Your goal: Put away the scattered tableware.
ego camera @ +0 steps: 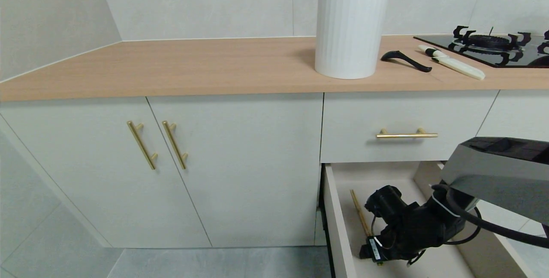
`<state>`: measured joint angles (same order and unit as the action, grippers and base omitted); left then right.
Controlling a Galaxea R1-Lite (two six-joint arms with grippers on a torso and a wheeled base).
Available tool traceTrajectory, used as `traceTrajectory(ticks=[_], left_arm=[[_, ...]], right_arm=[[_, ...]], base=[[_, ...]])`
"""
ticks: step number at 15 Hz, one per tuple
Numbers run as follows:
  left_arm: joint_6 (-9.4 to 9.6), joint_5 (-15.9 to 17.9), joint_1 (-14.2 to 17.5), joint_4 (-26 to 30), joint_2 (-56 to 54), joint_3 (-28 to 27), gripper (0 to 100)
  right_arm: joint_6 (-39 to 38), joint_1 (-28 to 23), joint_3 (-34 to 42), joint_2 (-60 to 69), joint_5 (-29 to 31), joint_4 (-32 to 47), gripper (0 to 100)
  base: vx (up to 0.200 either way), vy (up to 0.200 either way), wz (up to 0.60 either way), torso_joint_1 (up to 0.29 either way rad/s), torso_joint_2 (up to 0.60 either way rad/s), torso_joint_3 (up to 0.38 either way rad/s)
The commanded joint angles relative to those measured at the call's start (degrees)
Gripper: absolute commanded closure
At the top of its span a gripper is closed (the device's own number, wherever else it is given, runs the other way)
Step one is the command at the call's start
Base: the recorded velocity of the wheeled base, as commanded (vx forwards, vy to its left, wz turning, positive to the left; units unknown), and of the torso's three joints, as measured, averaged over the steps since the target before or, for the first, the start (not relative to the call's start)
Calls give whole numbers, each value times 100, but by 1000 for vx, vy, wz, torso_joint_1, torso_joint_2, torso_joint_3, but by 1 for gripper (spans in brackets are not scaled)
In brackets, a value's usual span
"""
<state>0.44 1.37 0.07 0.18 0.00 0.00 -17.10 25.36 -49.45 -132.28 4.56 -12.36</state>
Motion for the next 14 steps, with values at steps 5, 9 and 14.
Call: traceTrajectory(ticks=[5,9,14], left_arm=[[0,4,1,-1,0,0,0],[0,4,1,-1,0,0,0],[0,-5,1,-1,0,0,0]], right_arm=[[84,-154,401,2461,63,348,0],[471,-523,365,4360,63,797,0],[919,-1270,269,5221,19,762,0]], base=[[0,0,0,0,0,0],[0,0,0,0,0,0],[0,0,0,0,0,0]])
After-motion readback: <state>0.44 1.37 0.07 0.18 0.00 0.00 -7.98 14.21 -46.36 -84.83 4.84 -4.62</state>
